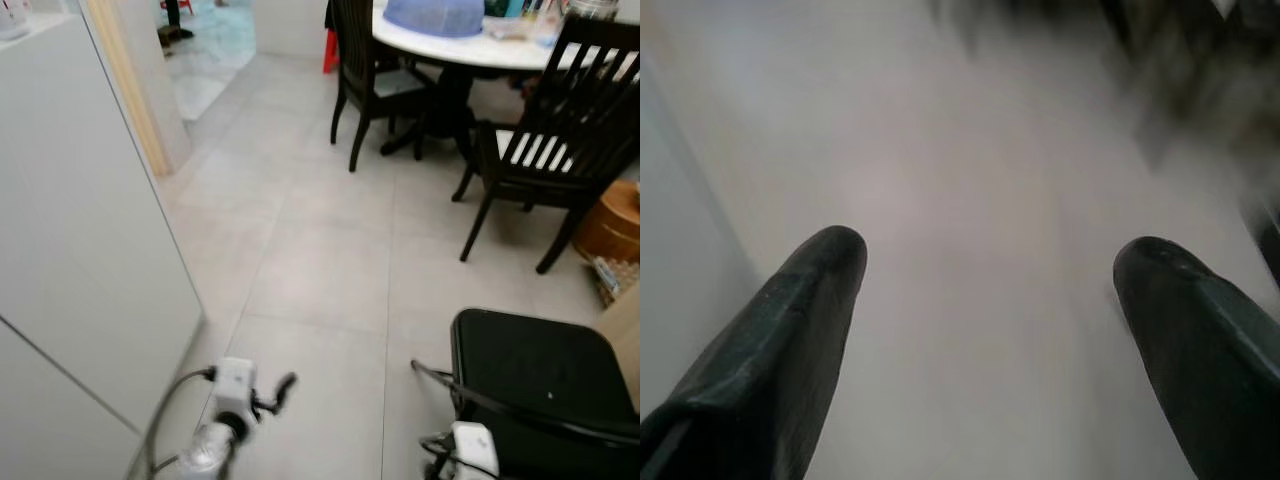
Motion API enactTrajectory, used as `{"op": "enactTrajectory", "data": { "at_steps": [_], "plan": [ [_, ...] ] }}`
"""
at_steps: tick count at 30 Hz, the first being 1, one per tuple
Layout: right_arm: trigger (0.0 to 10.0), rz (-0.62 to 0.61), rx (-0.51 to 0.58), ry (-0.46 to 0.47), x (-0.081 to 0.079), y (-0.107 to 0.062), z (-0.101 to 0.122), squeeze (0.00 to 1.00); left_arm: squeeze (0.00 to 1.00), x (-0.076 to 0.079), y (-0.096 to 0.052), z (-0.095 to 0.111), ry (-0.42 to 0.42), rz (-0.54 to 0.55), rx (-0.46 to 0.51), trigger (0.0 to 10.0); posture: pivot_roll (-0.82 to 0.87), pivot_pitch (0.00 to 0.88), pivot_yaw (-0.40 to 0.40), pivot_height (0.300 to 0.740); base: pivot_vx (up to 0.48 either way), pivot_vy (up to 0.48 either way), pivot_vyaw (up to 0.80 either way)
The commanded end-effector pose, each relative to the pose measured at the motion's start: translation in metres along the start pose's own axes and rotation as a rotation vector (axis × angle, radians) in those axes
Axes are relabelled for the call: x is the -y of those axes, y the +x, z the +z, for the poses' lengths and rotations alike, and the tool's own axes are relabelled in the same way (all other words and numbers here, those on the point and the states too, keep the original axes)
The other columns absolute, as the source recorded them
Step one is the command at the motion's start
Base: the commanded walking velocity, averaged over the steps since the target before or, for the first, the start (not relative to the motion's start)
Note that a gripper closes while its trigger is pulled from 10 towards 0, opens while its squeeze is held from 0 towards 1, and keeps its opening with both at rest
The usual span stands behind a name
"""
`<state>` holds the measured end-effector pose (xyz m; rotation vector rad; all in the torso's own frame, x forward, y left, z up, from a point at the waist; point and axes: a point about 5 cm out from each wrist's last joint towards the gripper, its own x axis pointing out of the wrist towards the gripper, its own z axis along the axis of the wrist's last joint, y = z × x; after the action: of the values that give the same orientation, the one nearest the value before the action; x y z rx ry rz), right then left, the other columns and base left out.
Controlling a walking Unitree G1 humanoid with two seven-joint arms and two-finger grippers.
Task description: Restocking fridge
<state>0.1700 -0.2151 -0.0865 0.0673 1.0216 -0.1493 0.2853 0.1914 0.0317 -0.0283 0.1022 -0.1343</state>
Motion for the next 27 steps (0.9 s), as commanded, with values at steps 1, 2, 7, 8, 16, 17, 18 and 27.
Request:
{"op": "enactTrajectory", "data": {
  "at_steps": [1,2,7,8,16,17,18,27],
  "plan": [
    [10.0,0.023,0.006,0.002,-0.008,0.001,-0.001,0.0,0.0,0.014,0.002,0.005,-0.025,-0.037,0.049,10.0,-0.13,0.007,0.005,0.74,0.0,0.0,0.0],
    [10.0,0.021,0.007,0.0,-0.007,0.0,-0.001,0.0,0.0,0.015,0.002,0.007,-0.02,-0.04,0.063,10.0,-0.13,0.007,0.005,0.74,0.0,0.0,0.0],
    [10.0,0.013,0.015,-0.003,-0.002,-0.001,-0.003,0.0,0.0,0.02,-0.004,0.009,0.032,0.0,0.101,10.0,-0.13,0.019,-0.014,0.74,0.0,0.0,0.0],
    [10.0,0.014,0.016,-0.006,-0.001,-0.001,-0.005,0.0,0.0,0.015,-0.006,-0.005,0.042,0.032,0.02,10.0,-0.13,0.023,-0.024,0.74,0.0,0.0,0.0],
    [10.0,0.025,0.013,-0.02,-0.003,-0.001,-0.005,0.0,0.0,-0.004,-0.027,-0.057,0.034,0.136,-0.341,10.0,-0.12,0.027,-0.039,0.74,0.0,0.0,0.0],
    [10.0,0.03,0.011,-0.024,-0.004,-0.001,-0.004,0.0,0.0,-0.004,-0.037,-0.07,0.045,0.137,-0.434,10.0,-0.12,0.025,-0.042,0.74,0.0,0.0,0.0],
    [10.0,0.034,0.01,-0.026,-0.005,0.0,-0.004,0.0,0.0,-0.004,-0.048,-0.083,0.063,0.131,-0.52,10.0,-0.11,0.025,-0.041,0.74,0.0,0.0,0.0],
    [10.0,0.061,0.016,-0.033,-0.012,0.001,0.005,0.0,0.0,-0.006,-0.095,-0.123,0.138,0.188,-0.845,10.0,-0.1,0.012,-0.036,0.74,0.0,0.0,0.0]
  ]
}}
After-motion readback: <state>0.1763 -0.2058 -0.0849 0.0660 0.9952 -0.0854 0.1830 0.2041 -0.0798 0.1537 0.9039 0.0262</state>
